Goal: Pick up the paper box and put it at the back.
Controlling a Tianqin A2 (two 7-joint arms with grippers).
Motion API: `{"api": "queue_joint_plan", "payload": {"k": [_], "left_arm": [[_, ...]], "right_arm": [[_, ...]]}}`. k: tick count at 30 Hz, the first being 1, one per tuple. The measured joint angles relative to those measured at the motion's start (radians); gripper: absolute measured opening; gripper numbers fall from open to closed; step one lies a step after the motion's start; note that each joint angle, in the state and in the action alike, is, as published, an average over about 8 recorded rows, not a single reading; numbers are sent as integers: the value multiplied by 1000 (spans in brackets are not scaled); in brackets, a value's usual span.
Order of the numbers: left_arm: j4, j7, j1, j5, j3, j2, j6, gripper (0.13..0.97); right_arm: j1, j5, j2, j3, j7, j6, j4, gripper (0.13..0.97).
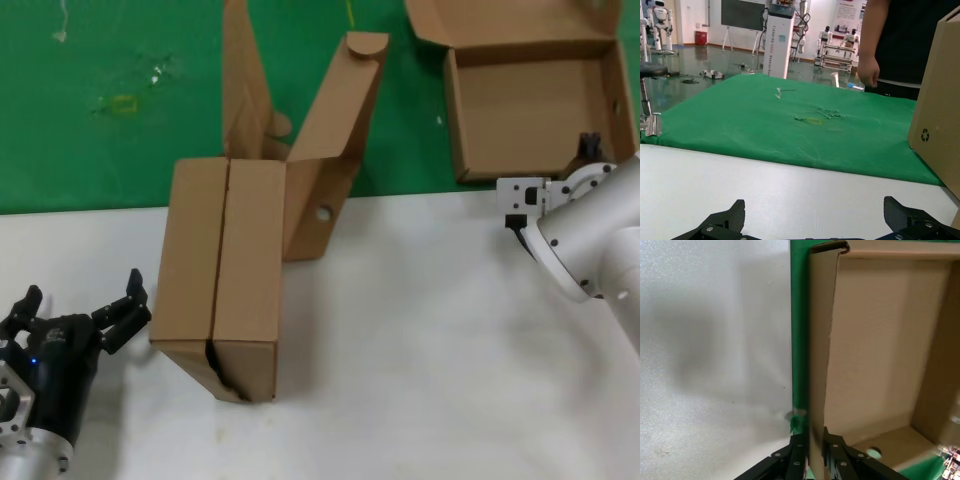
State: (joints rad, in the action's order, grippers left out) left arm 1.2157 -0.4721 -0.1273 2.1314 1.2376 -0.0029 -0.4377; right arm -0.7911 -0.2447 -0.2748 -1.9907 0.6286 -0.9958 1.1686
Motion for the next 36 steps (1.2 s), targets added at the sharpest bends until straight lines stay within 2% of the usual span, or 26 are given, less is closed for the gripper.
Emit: {"api": "queue_joint_plan", "payload": {"k": [6,10,18,19,27,29,31,36], "left_arm": [[12,6,4,-7,5,0,6,966],[23,9,8,-10,14,1,12,966],[44,7,20,-8,36,2,24,966],[48,10,22,-9,39,1,26,966],[107,63,26,-47,93,-8,65,966],[129,76,27,-60,111,-10,78,966],[149,87,27,-72,125,-11,89,966],[172,102,26,-91,148,-15,109,966]], "right_arm": [[10,4,4,23,-19,-1,22,220],[25,29,-3,39,-48,-32,74,220],[78,94,-42,104,-110,-115,305,358],[86,102,-47,120,-114,-121,344,358],[194,237,-29,337,-84,-88,683,566],[226,286,-14,404,-69,-63,752,566],[251,325,-2,457,-59,-40,798,566],[278,385,14,519,-55,-2,838,693]]}}
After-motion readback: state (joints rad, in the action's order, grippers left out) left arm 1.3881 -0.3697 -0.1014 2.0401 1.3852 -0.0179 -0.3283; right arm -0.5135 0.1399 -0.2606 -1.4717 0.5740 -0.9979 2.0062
